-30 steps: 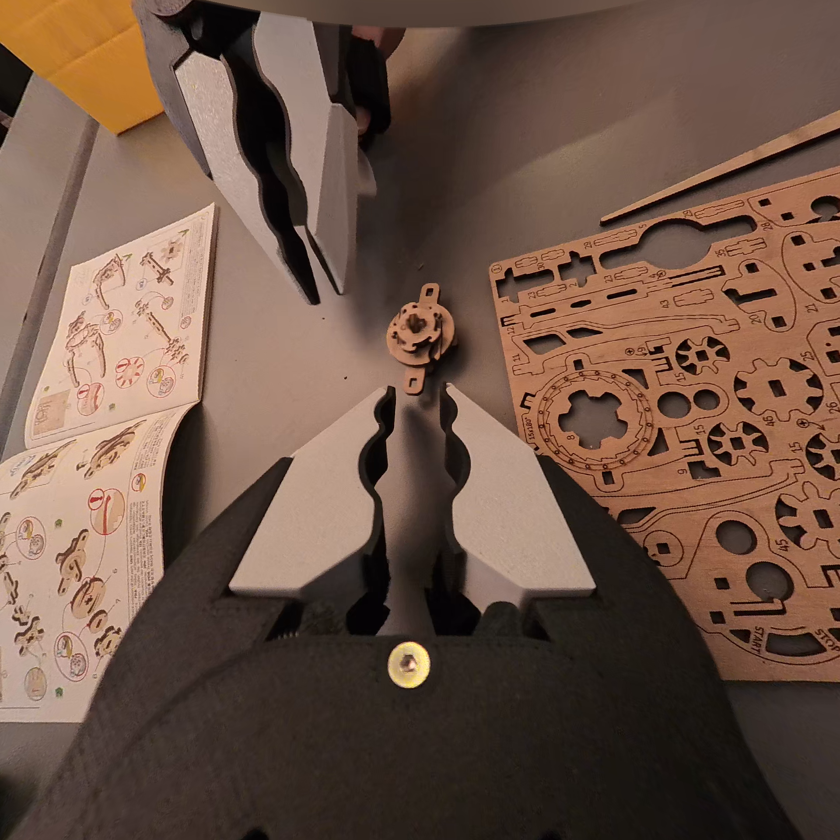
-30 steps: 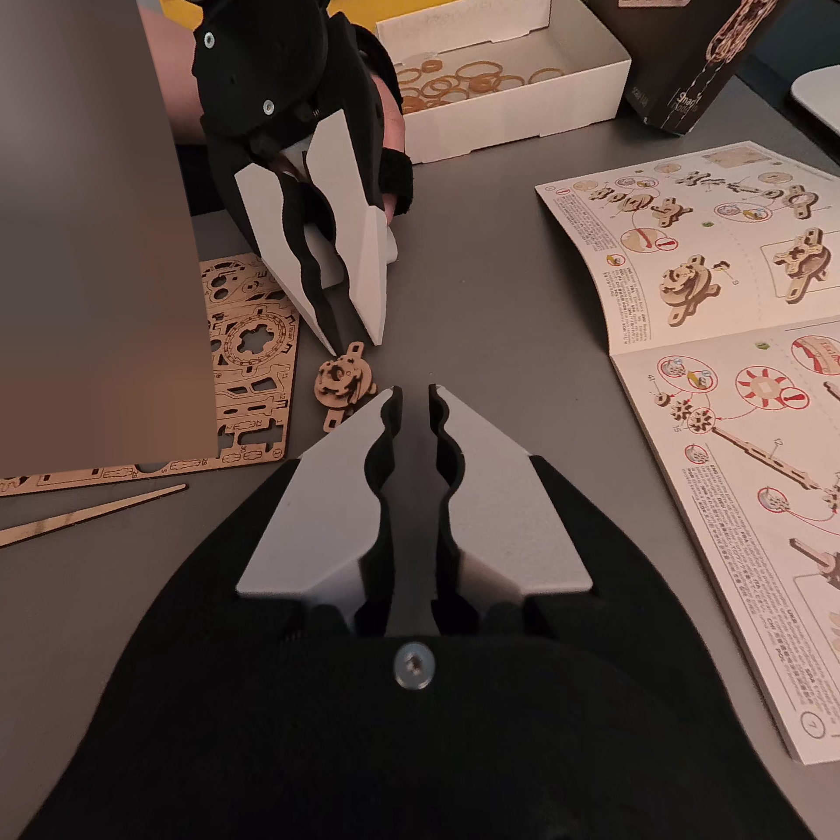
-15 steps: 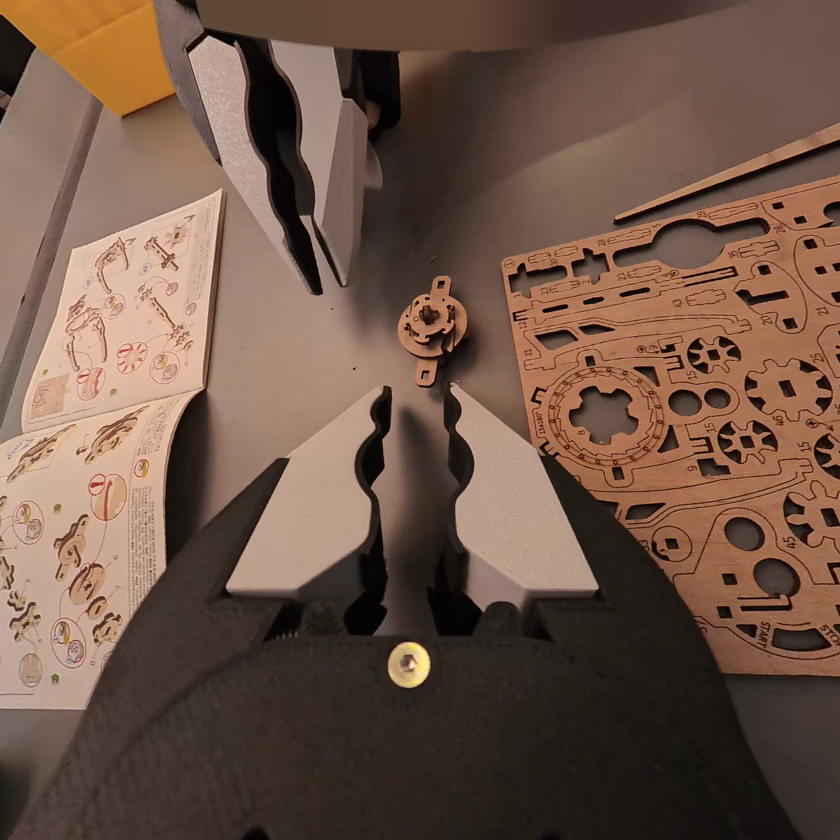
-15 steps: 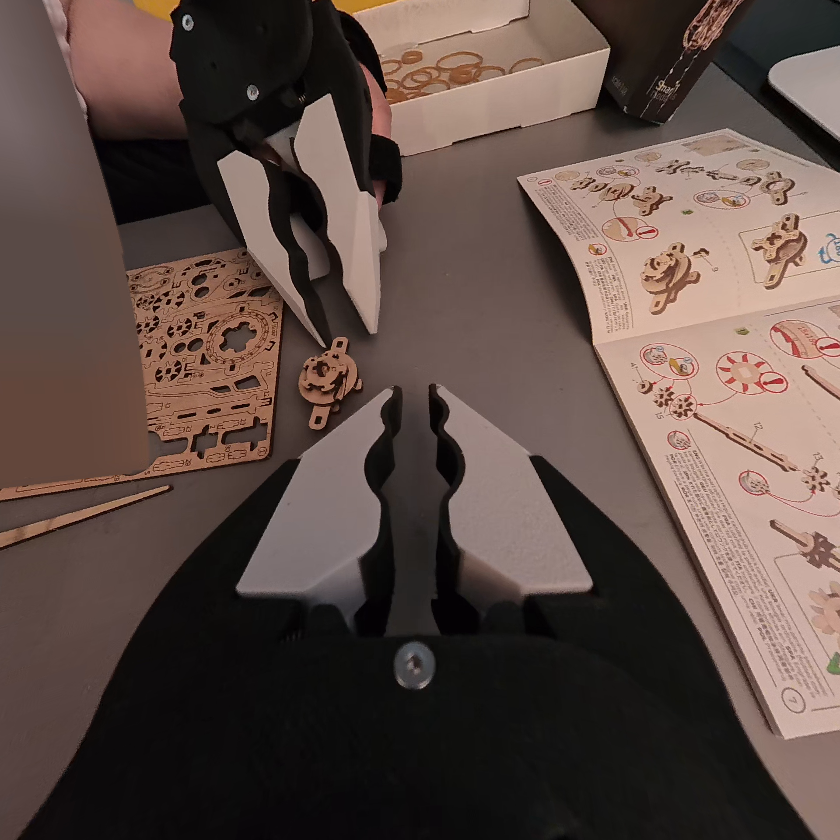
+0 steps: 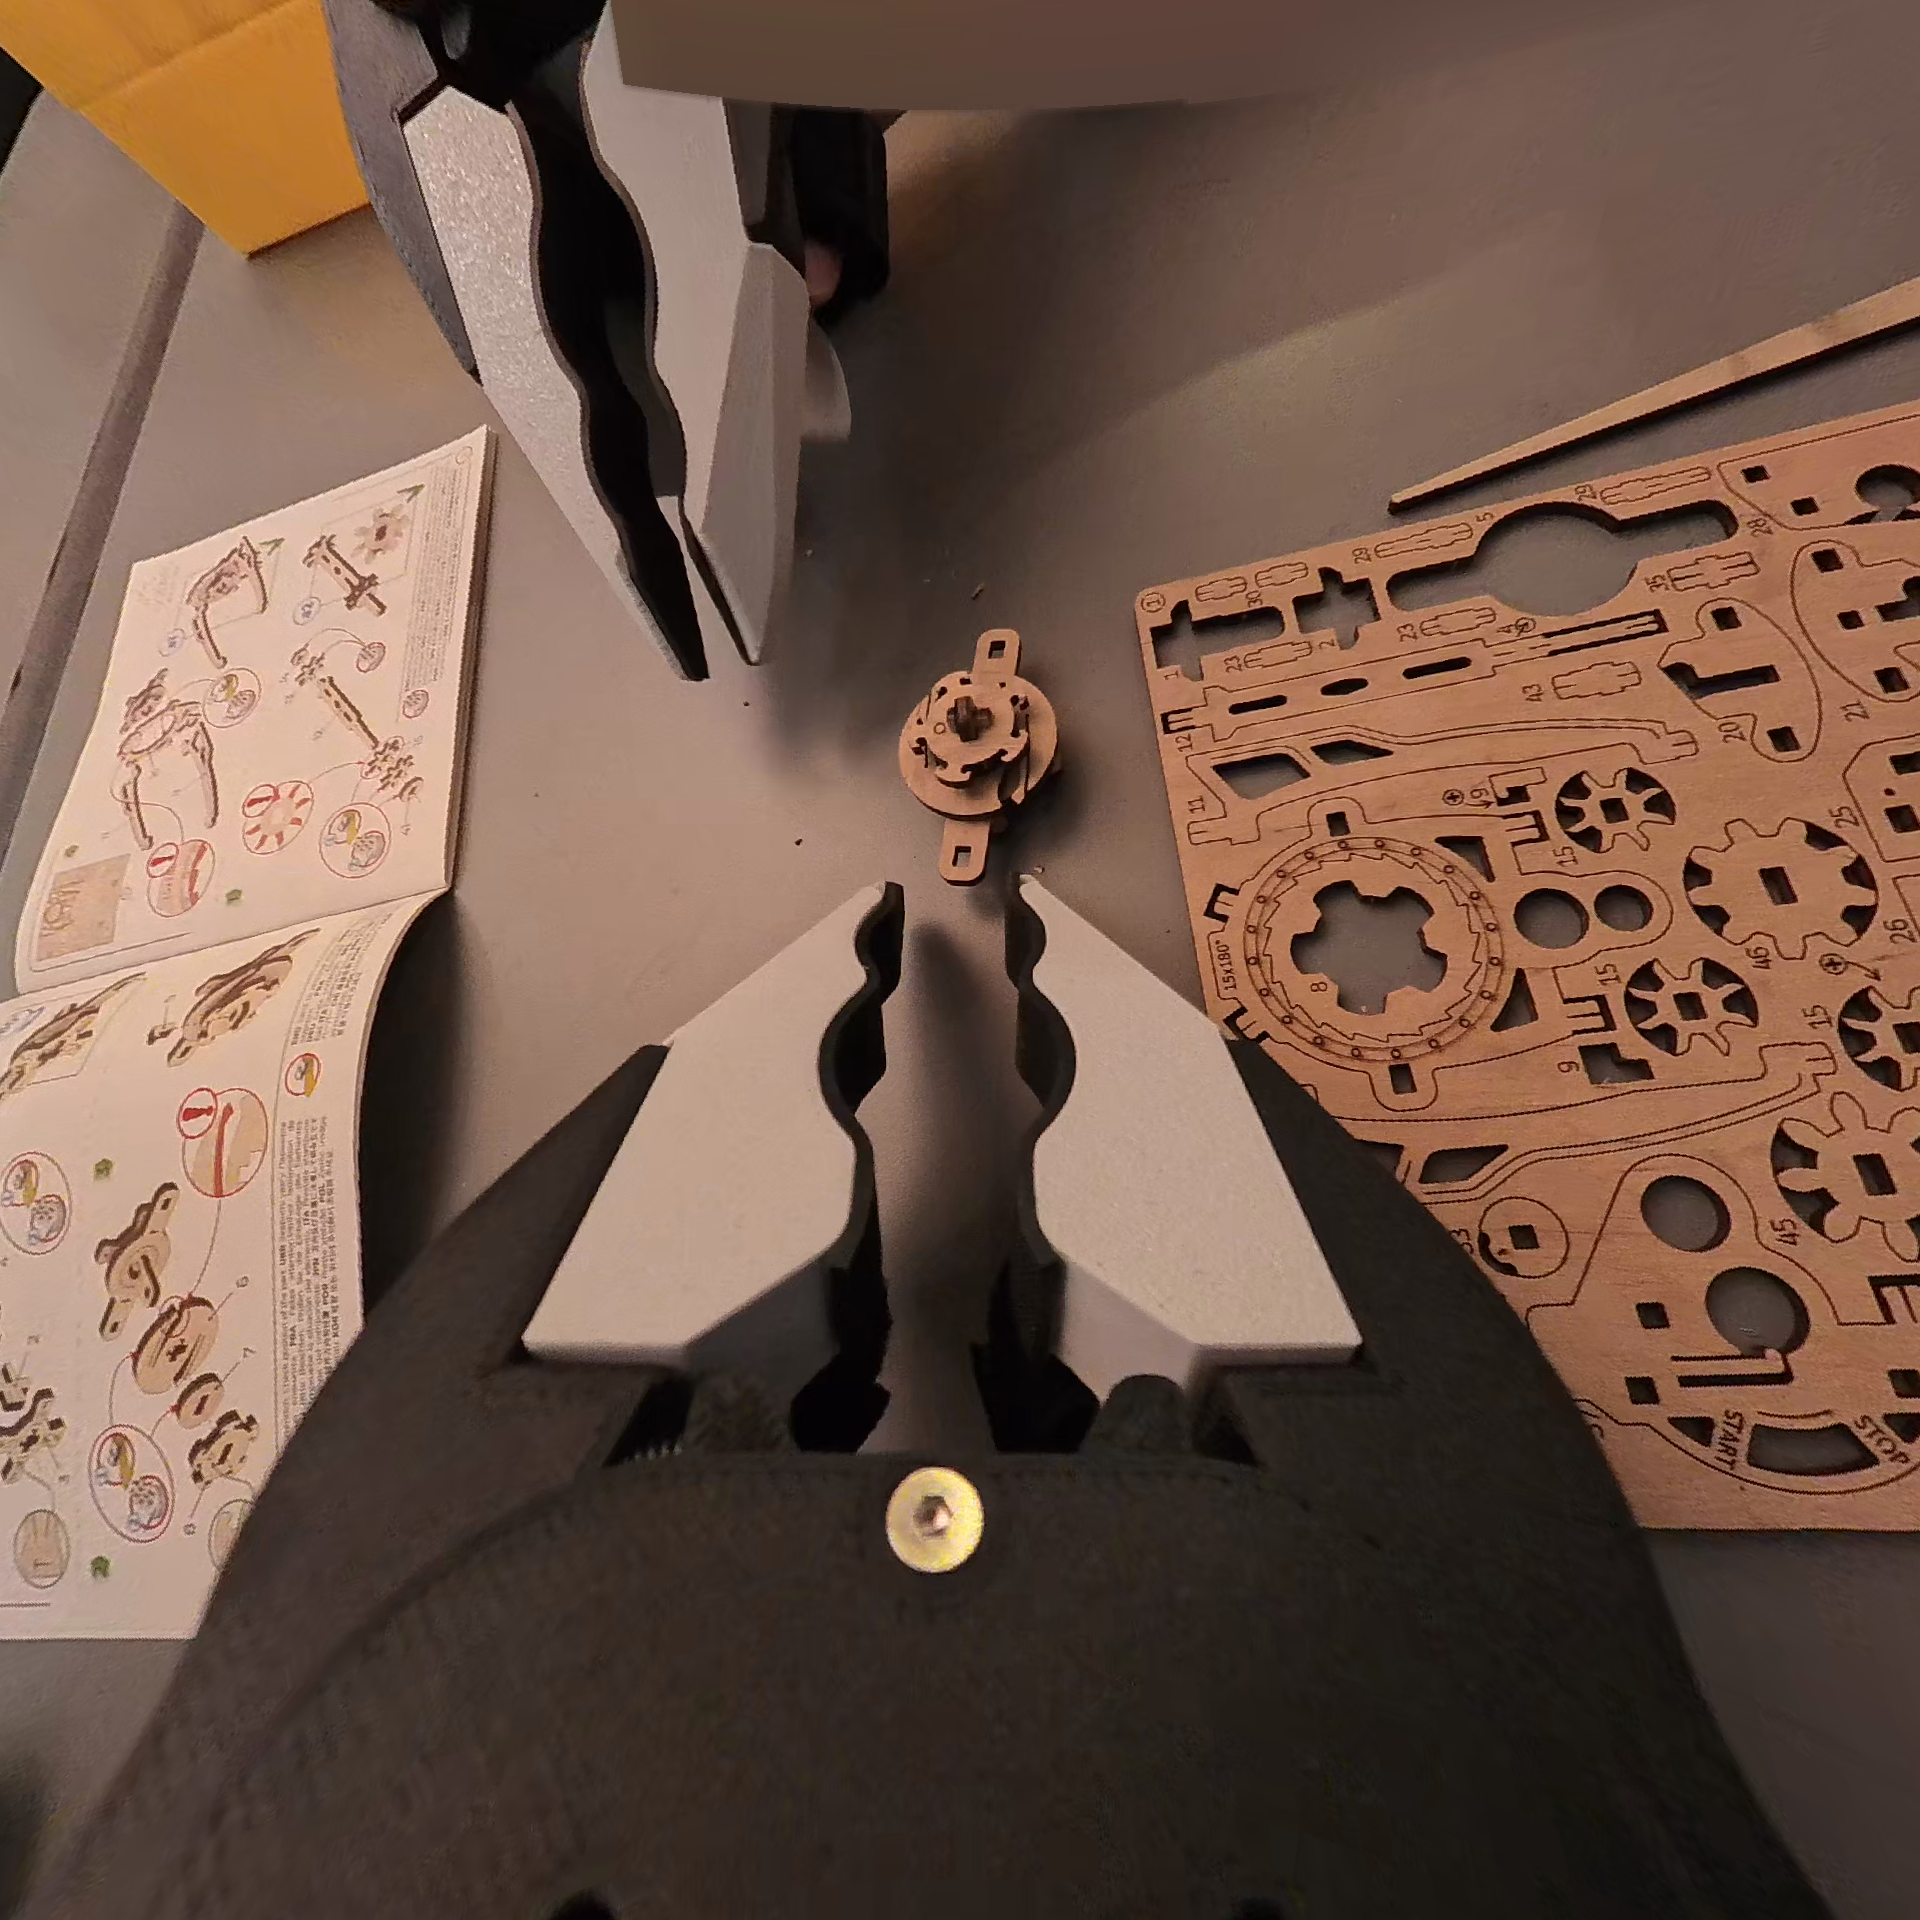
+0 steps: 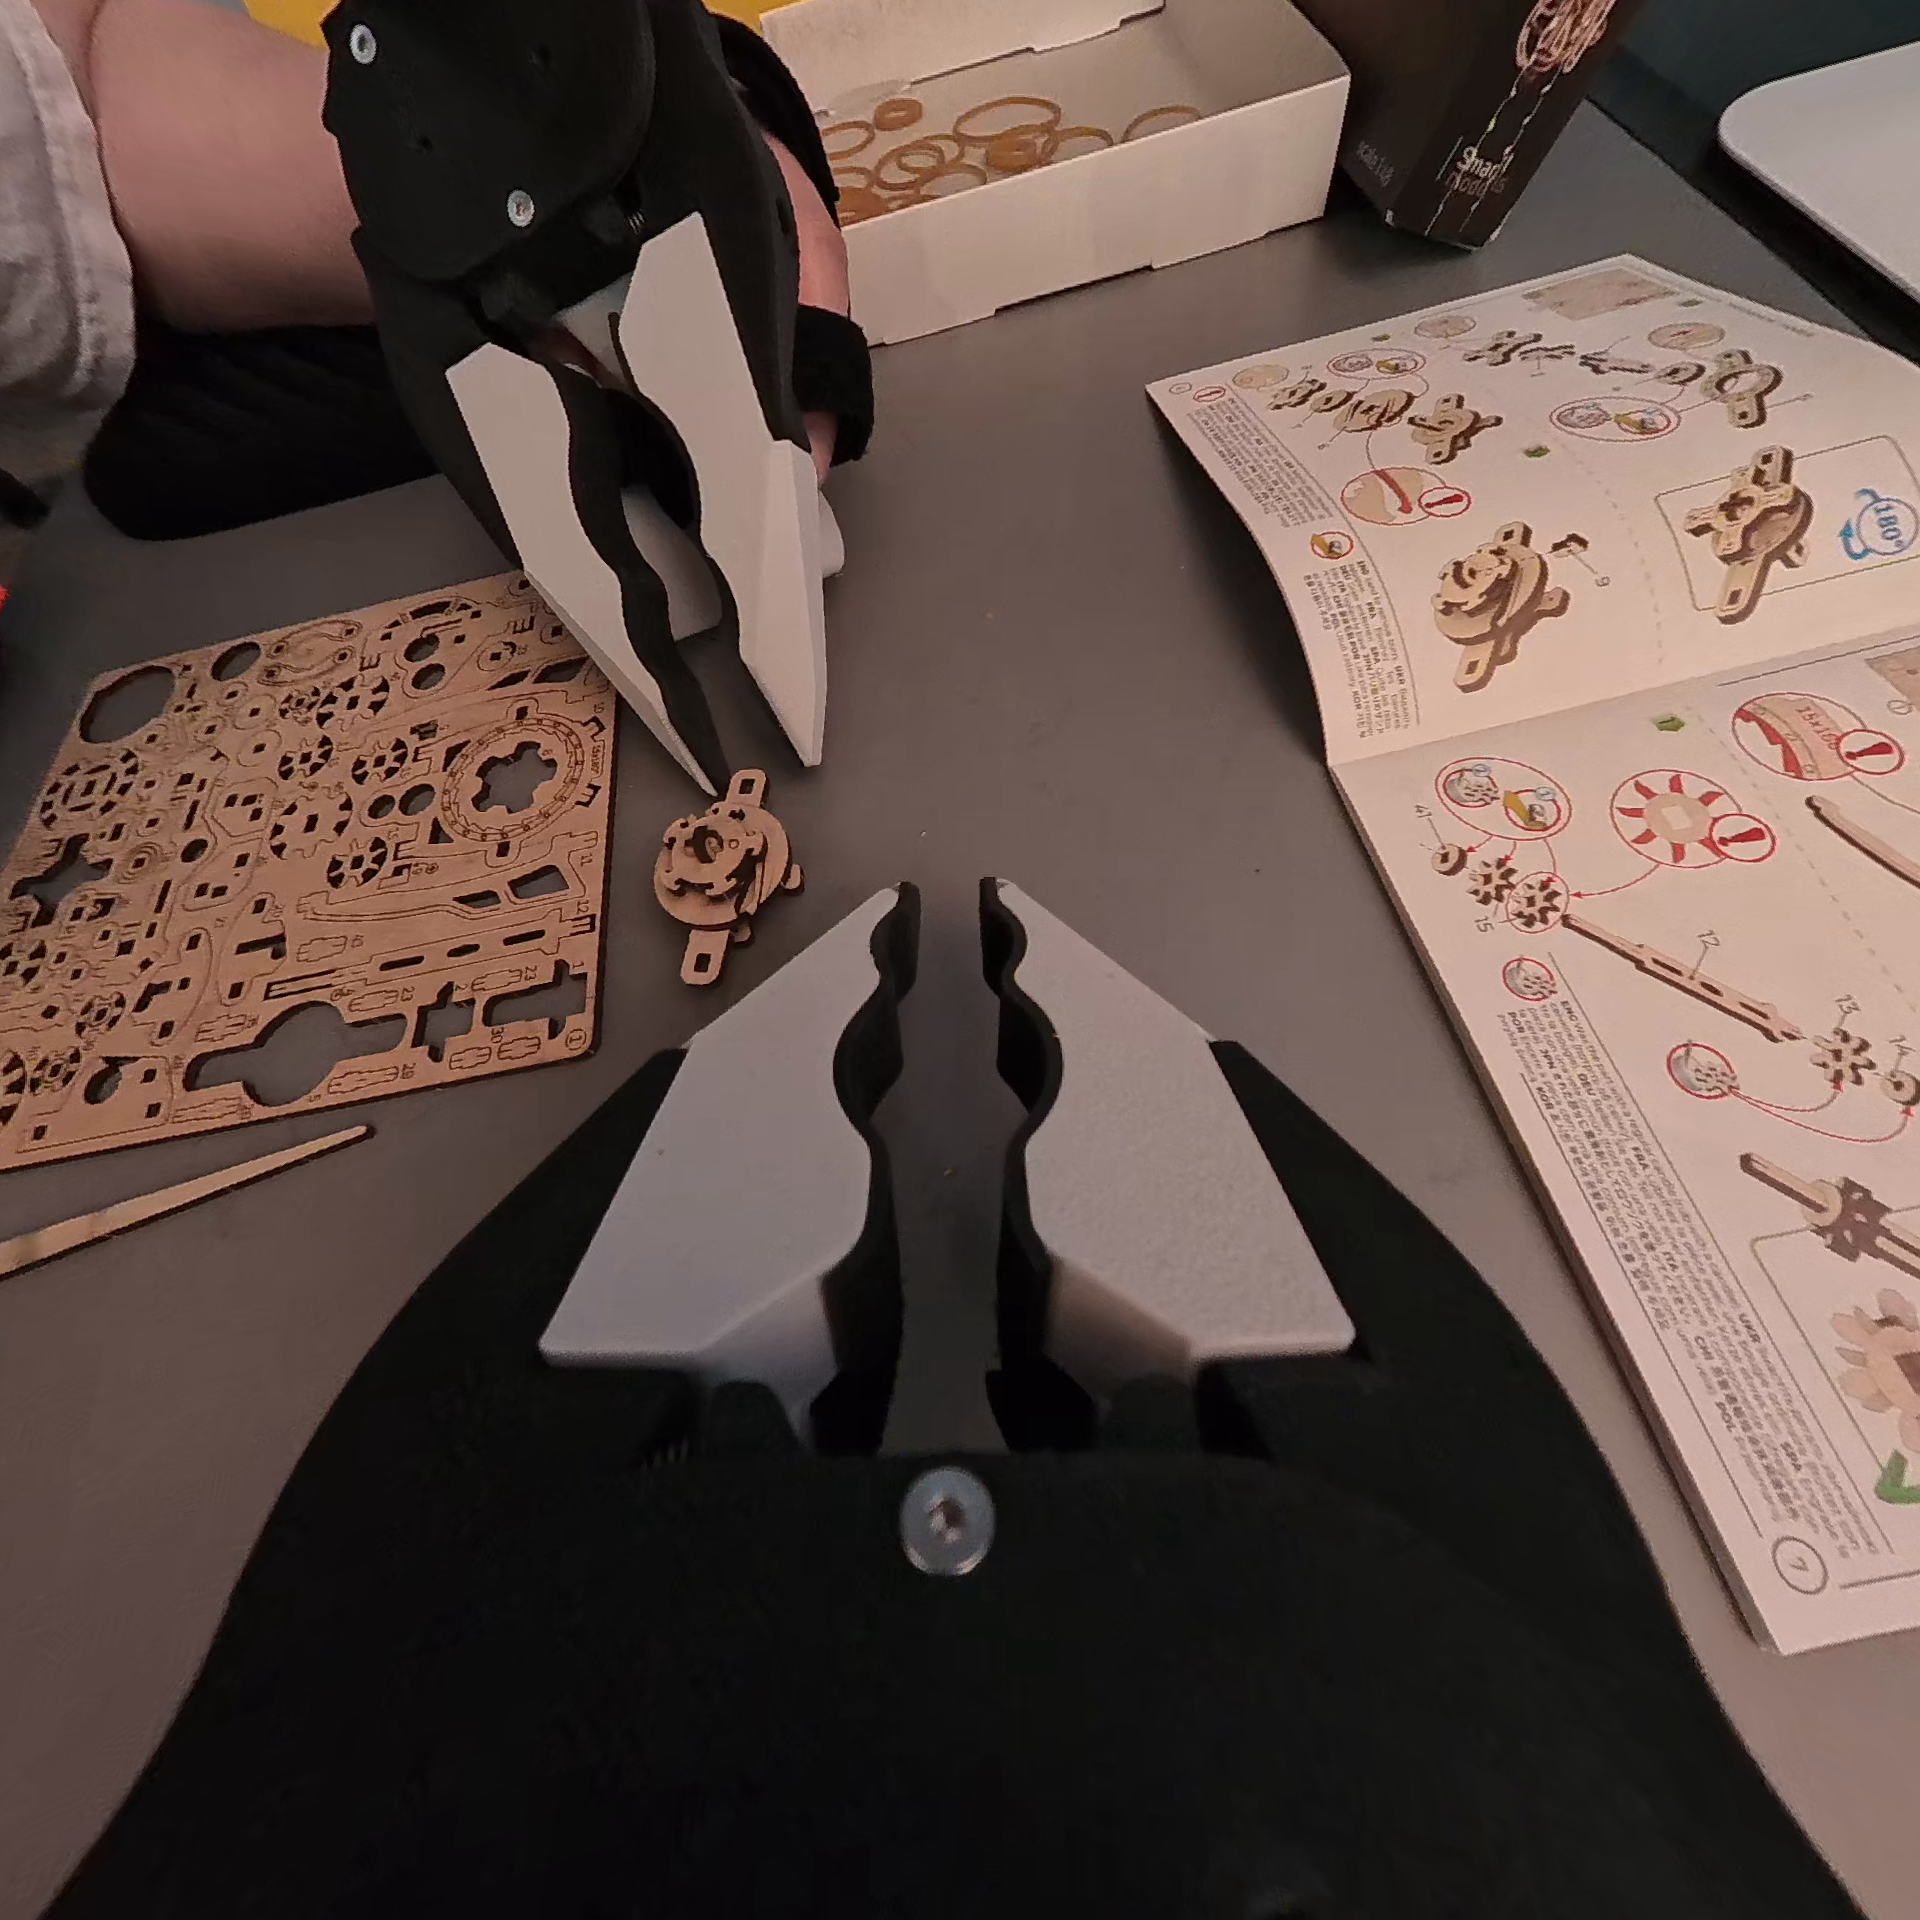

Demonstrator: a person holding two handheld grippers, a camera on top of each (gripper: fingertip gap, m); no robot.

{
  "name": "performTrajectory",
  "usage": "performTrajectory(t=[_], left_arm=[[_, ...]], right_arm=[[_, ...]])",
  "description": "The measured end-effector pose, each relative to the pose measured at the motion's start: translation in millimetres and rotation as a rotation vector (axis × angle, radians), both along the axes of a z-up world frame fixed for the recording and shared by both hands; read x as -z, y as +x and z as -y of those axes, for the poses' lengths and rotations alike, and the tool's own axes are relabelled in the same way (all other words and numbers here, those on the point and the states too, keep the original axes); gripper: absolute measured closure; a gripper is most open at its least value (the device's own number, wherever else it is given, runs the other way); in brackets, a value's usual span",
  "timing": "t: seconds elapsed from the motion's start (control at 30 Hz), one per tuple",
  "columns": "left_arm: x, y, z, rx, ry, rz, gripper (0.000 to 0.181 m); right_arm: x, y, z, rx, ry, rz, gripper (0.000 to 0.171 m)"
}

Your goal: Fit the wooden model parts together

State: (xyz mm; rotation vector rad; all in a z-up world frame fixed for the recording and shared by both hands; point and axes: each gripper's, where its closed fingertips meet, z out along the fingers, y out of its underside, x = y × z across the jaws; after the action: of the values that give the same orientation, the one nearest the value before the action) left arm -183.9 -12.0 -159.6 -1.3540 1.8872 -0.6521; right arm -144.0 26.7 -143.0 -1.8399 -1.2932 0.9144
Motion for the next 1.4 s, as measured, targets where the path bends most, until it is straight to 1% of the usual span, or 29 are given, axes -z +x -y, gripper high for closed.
performTrajectory(t=[0.13, 0.27, 0.37, 0.53, 0.67, 0.7, 0.83, 0.9, 1.03, 1.1, 1.23, 1.33, 1.4], left_arm=[[0, 0, 0, 0.005, 0.0, 0.0, 0.164], [0, 0, 0, 0.009, 0.002, 0.003, 0.162], [-1, 0, 0, 0.014, 0.01, 0.008, 0.16], [-2, 0, 0, 0.019, 0.028, 0.02, 0.157], [-3, 0, -1, 0.013, 0.055, 0.037, 0.156], [-4, 0, -1, 0.012, 0.061, 0.041, 0.156], [-4, 0, -3, 0.002, 0.057, 0.041, 0.154], [-3, 1, -3, -0.002, 0.034, 0.031, 0.153], [-1, 1, -7, -0.036, -0.034, 0.004, 0.151], [0, 0, -8, -0.058, -0.054, -0.005, 0.152], [-1, 1, -11, -0.081, -0.02, 0.009, 0.153], [-1, 1, -8, -0.066, 0.003, 0.011, 0.162], [0, 0, -4, -0.036, 0.009, 0.008, 0.167]], right_arm=[[-1, 1, -2, 0.011, 0.002, -0.009, 0.162], [-7, 3, -10, 0.05, 0.052, -0.034, 0.162], [-13, 8, -24, 0.116, 0.138, -0.044, 0.162], [-19, 18, -46, 0.207, 0.324, -0.003, 0.164], [-32, 23, -58, 0.265, 0.428, -0.05, 0.167], [-33, 28, -62, 0.289, 0.446, -0.043, 0.168], [-28, 56, -86, 0.405, 0.563, 0.079, 0.171], [-27, 57, -86, 0.391, 0.55, 0.084, 0.171], [-48, 52, -62, 0.3, 0.504, -0.027, 0.171], [-49, 51, -54, 0.256, 0.509, -0.044, 0.171], [-34, 41, -58, 0.23, 0.481, 0.035, 0.171], [-15, 35, -53, 0.175, 0.464, 0.125, 0.171], [-9, 34, -52, 0.16, 0.446, 0.15, 0.171]])
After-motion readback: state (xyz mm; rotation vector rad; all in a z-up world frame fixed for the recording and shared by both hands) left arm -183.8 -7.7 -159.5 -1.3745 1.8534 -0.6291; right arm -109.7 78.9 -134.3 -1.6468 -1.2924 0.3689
